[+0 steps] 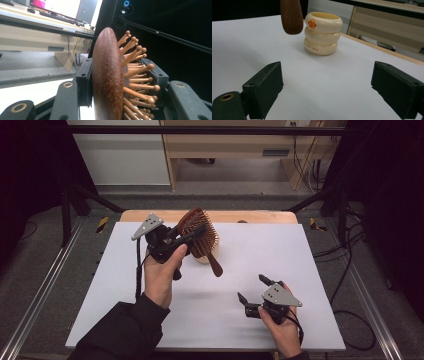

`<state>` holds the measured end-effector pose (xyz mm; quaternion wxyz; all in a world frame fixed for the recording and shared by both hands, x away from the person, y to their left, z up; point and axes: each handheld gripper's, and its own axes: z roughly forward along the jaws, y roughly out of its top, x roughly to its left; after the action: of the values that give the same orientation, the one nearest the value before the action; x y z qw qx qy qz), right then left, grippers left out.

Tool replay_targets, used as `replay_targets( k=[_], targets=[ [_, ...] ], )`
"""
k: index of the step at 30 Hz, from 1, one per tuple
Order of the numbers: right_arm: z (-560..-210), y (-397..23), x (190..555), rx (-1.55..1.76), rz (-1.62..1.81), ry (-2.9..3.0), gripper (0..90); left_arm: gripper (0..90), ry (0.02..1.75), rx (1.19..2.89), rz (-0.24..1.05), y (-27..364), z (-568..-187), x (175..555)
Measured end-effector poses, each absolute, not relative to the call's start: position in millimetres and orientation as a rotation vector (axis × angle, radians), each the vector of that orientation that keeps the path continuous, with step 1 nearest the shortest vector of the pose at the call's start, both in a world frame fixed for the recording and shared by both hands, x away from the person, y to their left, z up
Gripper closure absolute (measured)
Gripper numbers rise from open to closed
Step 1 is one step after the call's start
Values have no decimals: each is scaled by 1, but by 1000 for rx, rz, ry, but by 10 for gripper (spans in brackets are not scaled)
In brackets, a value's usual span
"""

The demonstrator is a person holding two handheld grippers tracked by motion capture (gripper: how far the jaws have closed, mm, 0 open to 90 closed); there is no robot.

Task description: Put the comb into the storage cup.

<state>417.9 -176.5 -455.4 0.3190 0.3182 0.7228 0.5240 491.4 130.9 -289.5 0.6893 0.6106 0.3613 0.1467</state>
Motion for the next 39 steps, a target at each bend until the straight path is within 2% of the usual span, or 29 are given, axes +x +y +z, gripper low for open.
replay_targets(
  k=[10, 19, 39],
  targets=[
    [-458, -183, 418, 867, 1387, 1879, 104, 489, 838, 1319, 344, 144, -268, 513],
    [-458, -185, 418, 888, 1407, 1869, 100, 489, 892, 1300, 330, 149, -266, 532],
    [-459, -188, 418, 907, 1426, 1868, 103, 489, 930, 1283, 396, 154, -253, 559]
  ],
)
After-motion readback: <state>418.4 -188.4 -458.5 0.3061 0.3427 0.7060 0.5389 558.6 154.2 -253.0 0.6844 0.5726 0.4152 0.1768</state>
